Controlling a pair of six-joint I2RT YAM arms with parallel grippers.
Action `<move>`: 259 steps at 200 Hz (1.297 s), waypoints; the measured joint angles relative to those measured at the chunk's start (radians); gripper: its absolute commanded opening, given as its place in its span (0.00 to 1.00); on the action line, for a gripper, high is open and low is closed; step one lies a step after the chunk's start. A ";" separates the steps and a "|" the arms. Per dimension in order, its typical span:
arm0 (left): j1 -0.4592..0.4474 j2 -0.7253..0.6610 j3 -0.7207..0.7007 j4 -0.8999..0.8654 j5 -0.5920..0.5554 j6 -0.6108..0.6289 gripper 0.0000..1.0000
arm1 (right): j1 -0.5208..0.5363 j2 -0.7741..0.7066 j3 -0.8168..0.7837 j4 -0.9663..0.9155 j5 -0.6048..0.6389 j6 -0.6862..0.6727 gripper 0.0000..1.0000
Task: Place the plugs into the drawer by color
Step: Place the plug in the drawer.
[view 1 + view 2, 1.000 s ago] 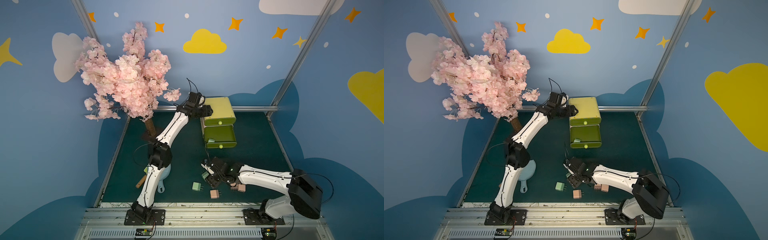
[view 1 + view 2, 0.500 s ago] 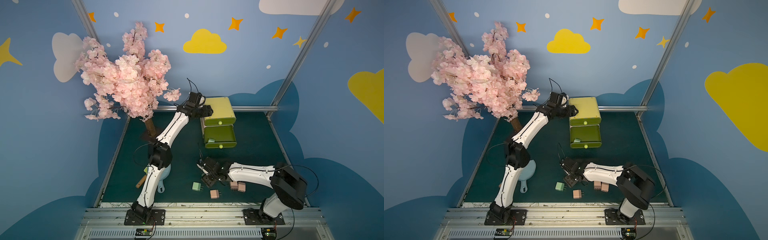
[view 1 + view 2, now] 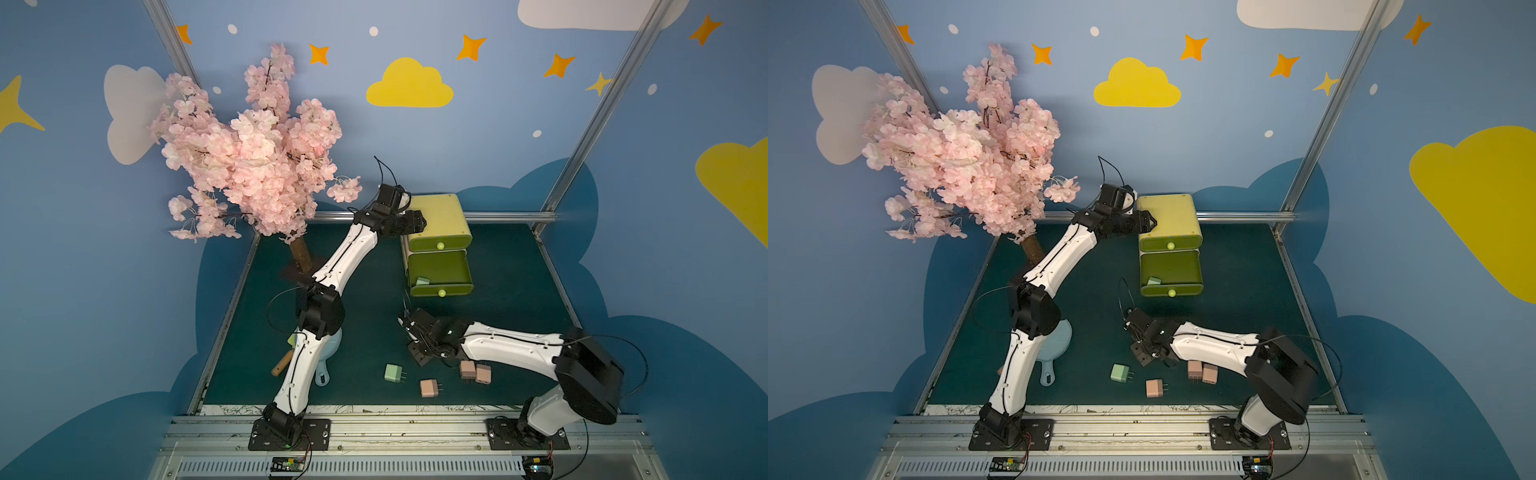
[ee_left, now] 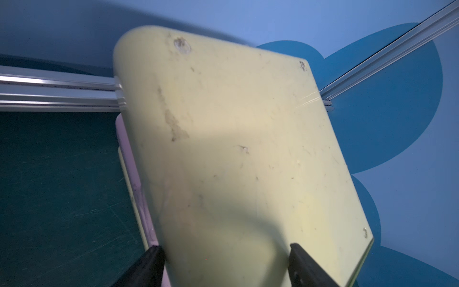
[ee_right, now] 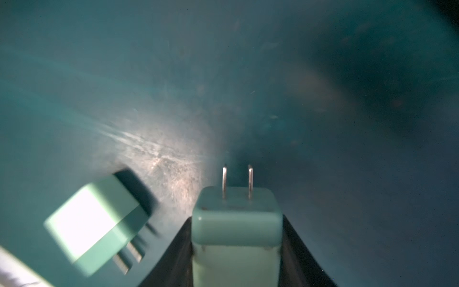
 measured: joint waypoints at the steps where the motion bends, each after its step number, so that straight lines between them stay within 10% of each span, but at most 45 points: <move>1: 0.000 0.000 0.000 0.000 0.000 0.000 0.80 | 0.000 -0.006 0.000 -0.002 0.000 0.001 0.37; 67: -0.001 0.000 0.001 -0.001 -0.002 0.000 0.79 | -0.245 -0.340 0.102 -0.096 0.066 0.065 0.34; 259: -0.006 0.000 0.001 -0.001 -0.016 0.001 0.80 | -0.451 0.263 0.509 -0.151 -0.032 0.016 0.34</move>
